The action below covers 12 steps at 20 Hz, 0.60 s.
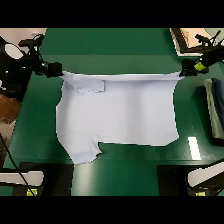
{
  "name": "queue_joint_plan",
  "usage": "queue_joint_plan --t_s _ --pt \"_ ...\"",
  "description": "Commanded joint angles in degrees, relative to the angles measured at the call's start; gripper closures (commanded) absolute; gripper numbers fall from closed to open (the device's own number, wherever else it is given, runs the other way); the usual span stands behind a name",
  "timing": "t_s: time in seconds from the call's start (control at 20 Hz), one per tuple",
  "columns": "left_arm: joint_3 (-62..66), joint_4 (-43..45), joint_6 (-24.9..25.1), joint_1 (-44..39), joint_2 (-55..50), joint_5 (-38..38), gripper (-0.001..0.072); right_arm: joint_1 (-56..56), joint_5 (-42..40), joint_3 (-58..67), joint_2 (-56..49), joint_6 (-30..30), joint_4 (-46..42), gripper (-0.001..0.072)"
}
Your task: Fold the shirts.
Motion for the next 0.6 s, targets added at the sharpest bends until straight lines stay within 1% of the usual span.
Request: queue_joint_plan --t_s 0.0,0.1,0.15,0.25,0.4,0.45,0.5,0.55 --pt "2.3 2.4 0.6 0.1 -1.7 -5.0 0.0679 0.2 1.7 1.4 -1.2 -1.6 -0.4 0.0702" --pt "1.0 4.1 0.7 0.1 -1.7 -12.2 0.0678 0.2 1.1 -5.5 2.5 -2.2 -0.4 0.0702" --pt "-0.6 4.4 0.7 0.1 -1.7 -13.5 0.0679 0.2 -0.5 -10.0 4.5 -2.4 -0.4 0.0702" --pt "-5.3 4.4 0.7 0.1 -1.8 -13.1 0.0678 0.3 -4.0 -18.5 7.8 -2.4 0.1 0.0701" --pt "-10.8 4.3 0.0 0.1 -1.8 -11.8 0.0676 0.3 -8.9 -27.6 10.2 -2.4 5.4 0.07" --pt "-11.8 4.4 0.0 0.1 -1.8 -11.5 0.0676 0.3 -9.6 -29.1 10.4 -2.4 7.0 0.0679" --pt "-12.2 4.5 0.0 0.1 -1.8 -11.5 0.0608 0.3 -10.1 -29.9 10.3 -2.4 7.9 0.0483" --pt "-12.2 4.3 -0.2 0.1 -1.6 -12.0 0.0333 0.3 -10.2 -30.0 10.3 -2.4 8.7 0.0317"
